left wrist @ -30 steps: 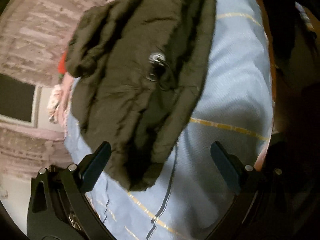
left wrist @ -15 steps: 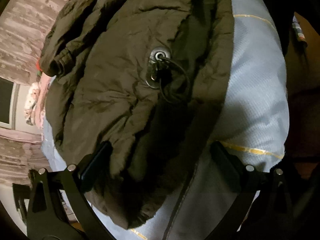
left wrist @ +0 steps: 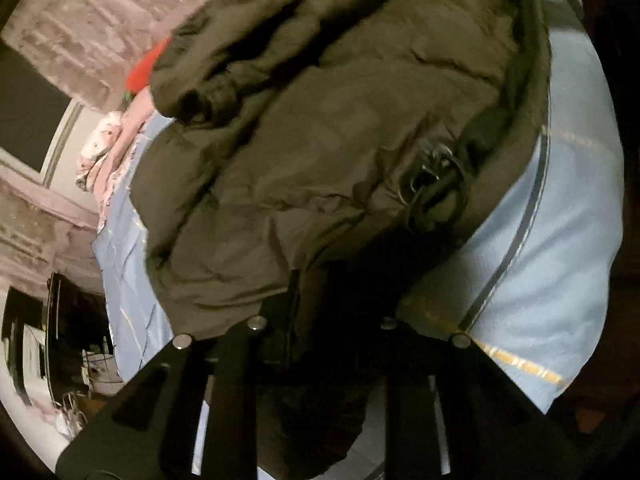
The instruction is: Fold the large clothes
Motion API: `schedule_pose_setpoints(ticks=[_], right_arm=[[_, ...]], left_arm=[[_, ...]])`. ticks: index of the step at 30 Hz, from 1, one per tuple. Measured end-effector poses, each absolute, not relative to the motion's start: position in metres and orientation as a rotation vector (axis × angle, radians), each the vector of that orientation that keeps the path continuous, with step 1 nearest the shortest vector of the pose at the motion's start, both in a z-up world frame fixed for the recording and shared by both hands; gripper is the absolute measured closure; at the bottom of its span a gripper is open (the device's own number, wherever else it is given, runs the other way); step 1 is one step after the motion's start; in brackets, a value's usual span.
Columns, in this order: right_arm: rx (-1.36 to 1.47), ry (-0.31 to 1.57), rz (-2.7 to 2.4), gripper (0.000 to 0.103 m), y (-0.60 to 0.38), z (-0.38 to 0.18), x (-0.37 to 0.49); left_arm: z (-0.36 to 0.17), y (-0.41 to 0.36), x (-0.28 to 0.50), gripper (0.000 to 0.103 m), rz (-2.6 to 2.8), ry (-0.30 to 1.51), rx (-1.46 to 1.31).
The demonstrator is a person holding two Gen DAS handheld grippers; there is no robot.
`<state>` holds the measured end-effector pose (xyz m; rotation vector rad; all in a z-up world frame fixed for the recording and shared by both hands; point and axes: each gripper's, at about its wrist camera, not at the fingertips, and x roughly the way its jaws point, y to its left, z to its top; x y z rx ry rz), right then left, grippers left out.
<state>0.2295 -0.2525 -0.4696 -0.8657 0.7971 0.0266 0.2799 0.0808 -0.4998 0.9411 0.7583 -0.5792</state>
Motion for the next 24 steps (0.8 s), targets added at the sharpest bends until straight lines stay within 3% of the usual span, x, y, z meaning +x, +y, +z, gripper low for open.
schedule_pose_setpoints(ticks=[8,16,20,24], right_arm=[[-0.577,0.720,0.018,0.089,-0.265,-0.390,0.259],[-0.367,0.631,0.037,0.089,-0.285,-0.316,0.355],[-0.205,0.665,0.040,0.089,-0.306,-0.309,0.450],[-0.087,0.747,0.010,0.089,-0.317,-0.345,0.551]], left_arm=[[-0.410,0.088,0.321,0.084,-0.451,0.677,0.617],[-0.336,0.079,0.458,0.084,-0.322,0.672,0.316],[-0.340,0.062,0.545,0.084,-0.292,0.744,0.240],[-0.373,0.043,0.631,0.083,-0.226,0.829,0.229]])
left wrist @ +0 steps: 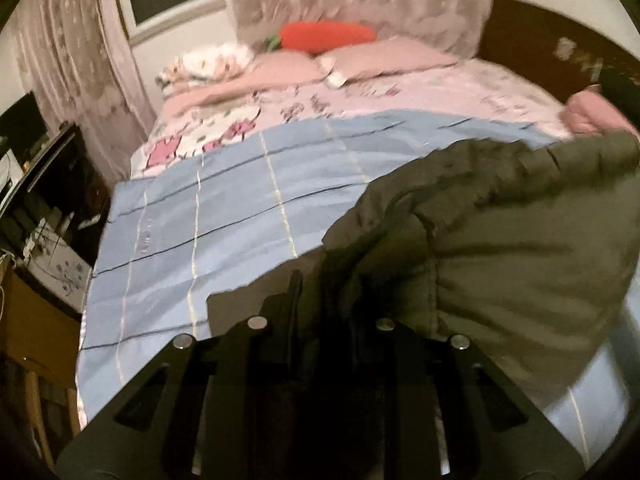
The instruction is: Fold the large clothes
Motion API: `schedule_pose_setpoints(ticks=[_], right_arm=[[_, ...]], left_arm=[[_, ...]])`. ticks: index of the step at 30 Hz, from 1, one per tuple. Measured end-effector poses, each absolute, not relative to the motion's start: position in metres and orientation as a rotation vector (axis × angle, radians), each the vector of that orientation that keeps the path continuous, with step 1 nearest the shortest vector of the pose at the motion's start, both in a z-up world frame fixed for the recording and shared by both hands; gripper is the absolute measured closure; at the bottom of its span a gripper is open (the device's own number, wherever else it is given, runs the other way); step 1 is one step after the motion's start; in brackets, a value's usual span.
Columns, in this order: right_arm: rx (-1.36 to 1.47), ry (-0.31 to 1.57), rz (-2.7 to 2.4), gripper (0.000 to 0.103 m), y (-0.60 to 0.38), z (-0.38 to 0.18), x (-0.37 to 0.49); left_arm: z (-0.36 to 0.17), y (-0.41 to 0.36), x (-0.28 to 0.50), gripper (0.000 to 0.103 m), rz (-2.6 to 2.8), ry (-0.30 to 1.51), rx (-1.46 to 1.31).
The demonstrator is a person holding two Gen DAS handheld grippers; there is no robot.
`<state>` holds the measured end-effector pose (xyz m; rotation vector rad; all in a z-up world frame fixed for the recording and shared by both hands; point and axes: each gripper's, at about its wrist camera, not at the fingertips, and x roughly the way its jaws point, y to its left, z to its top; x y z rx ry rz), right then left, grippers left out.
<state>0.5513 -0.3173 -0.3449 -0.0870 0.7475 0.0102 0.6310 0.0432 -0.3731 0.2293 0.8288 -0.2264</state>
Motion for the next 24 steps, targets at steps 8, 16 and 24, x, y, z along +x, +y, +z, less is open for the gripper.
schedule_pose_setpoints(ticks=[8,16,24], right_arm=[[-0.056,0.727,-0.084,0.052,-0.313,-0.429,0.638],[0.564,0.728,-0.169,0.001,-0.406,-0.455,0.635],[0.275,0.433,-0.190,0.001,-0.343,-0.360,0.588]], left_arm=[[-0.449,0.071,0.699,0.002,0.005,0.810,0.108],[-0.463,0.135,0.696,0.002,0.112,0.780,-0.124],[-0.365,0.132,0.624,0.002,0.327,0.435,-0.235]])
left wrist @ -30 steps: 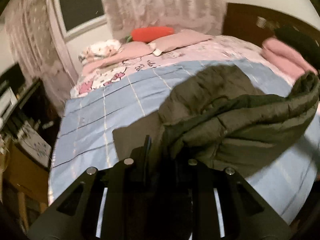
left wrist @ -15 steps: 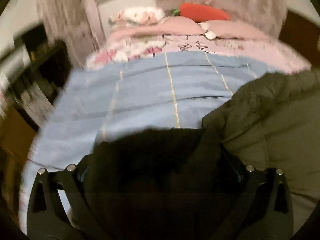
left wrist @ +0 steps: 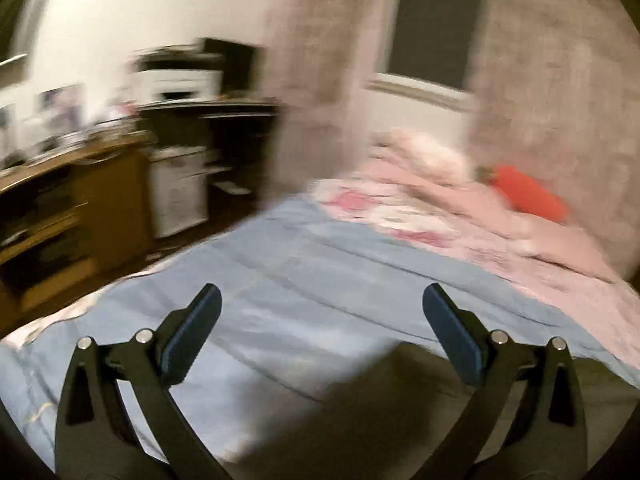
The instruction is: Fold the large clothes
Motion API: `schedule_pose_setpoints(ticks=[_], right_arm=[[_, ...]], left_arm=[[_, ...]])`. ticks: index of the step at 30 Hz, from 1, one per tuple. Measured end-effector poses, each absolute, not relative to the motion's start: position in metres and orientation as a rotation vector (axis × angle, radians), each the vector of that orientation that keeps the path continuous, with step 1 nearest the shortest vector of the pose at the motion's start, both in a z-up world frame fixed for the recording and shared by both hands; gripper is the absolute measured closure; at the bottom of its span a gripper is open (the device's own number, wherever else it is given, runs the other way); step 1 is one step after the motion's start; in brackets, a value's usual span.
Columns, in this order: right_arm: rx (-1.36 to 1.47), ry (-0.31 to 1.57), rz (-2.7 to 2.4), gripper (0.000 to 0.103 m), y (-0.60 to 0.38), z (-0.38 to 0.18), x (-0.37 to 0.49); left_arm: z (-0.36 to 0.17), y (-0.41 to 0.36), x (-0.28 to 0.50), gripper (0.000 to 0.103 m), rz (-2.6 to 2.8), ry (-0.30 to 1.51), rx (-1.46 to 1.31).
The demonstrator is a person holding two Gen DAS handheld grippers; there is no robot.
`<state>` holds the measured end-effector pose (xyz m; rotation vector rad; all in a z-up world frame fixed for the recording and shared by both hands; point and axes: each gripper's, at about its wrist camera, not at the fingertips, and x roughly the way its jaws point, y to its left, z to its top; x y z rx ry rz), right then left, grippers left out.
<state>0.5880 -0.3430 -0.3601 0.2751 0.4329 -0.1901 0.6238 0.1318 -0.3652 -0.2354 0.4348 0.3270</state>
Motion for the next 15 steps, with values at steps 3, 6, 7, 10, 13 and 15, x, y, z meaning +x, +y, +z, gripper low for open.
schedule_pose_setpoints(ticks=[3,6,7,10,13,15], right_arm=[[0.183,0.491,-0.071,0.001,-0.285,-0.356,0.606],[0.107,0.625,-0.054,0.001,-0.254,-0.395,0.634],[0.071,0.642,-0.076,0.001,-0.251,-0.406,0.640],[0.092,0.689,-0.166,0.001,-0.286,-0.447,0.646],[0.140,0.694,-0.169,0.001,-0.315,-0.466,0.642],[0.113,0.699,-0.159,0.001,-0.315,-0.467,0.642]], left_arm=[[-0.377,0.066,0.637,0.002,0.117,0.563,-0.086],[-0.422,0.001,0.644,0.002,0.020,0.654,0.115],[-0.440,-0.011,0.644,0.002,0.018,0.676,0.144],[-0.453,-0.011,0.643,0.002,0.005,0.640,0.089],[-0.458,-0.003,0.655,0.002,-0.026,0.669,0.064],[-0.460,0.002,0.655,0.002,-0.034,0.681,0.065]])
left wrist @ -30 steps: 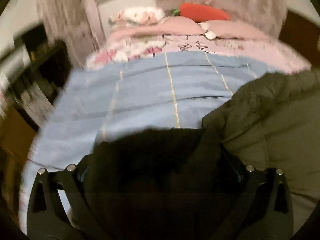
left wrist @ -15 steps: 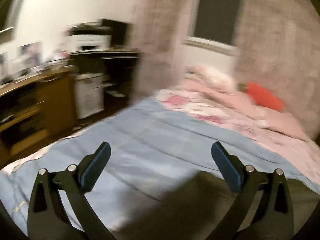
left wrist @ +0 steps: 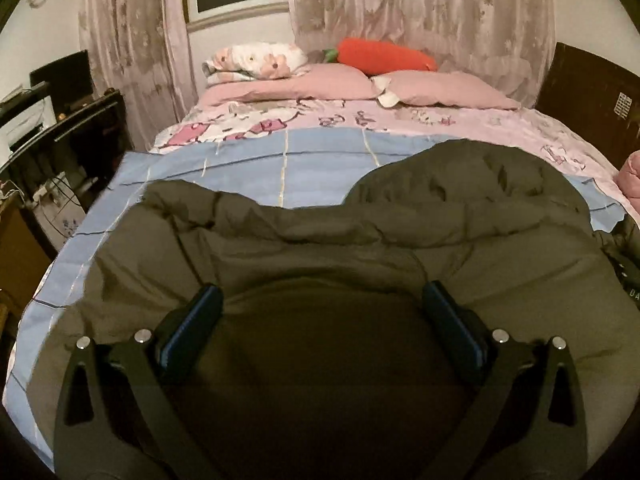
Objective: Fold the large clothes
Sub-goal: 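Open both tools and withdraw them up from the folded jacket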
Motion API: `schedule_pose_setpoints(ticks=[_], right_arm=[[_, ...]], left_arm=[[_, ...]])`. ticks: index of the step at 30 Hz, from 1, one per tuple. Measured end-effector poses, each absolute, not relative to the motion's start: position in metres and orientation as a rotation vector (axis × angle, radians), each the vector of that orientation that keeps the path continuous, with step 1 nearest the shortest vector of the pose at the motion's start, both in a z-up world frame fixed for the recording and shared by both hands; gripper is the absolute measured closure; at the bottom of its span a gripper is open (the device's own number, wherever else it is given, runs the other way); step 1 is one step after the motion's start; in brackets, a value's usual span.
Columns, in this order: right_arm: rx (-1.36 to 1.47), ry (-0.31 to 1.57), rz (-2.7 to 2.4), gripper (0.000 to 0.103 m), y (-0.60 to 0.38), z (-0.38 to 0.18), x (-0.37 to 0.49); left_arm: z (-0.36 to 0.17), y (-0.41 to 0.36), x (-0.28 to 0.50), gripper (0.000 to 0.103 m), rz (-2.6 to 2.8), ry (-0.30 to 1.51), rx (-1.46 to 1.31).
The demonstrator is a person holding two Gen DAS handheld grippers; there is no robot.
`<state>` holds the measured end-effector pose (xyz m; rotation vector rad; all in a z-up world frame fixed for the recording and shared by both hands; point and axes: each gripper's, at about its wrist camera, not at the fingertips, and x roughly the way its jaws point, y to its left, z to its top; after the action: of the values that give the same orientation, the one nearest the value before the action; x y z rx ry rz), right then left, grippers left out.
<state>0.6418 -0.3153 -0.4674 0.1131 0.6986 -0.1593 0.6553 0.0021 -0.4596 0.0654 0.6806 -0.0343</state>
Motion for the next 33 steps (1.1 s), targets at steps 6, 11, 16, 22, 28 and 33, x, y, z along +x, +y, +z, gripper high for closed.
schedule_pose_setpoints(ticks=[6,11,16,22,28,33], right_arm=[[0.186,0.635,-0.123,0.001,-0.309,-0.431,0.574],[0.121,0.674,-0.123,0.001,-0.275,-0.390,0.440],[0.150,0.825,-0.126,0.001,-0.242,-0.366,0.317],[0.050,0.854,-0.128,0.001,-0.193,-0.322,0.207],[0.006,0.754,-0.104,0.001,-0.164,-0.276,0.133],[0.044,0.665,-0.116,0.001,-0.161,-0.235,0.093]], left_arm=[[-0.428,0.035,0.585,0.002,0.010,0.634,0.101],[-0.402,0.045,0.446,0.002,0.001,0.652,0.124],[-0.393,0.042,0.312,0.002,-0.028,0.778,0.056],[-0.373,0.028,0.199,0.002,-0.069,0.890,-0.030],[-0.327,0.017,0.135,0.002,-0.072,0.849,0.017],[-0.288,0.016,0.100,0.002,-0.092,0.770,-0.006]])
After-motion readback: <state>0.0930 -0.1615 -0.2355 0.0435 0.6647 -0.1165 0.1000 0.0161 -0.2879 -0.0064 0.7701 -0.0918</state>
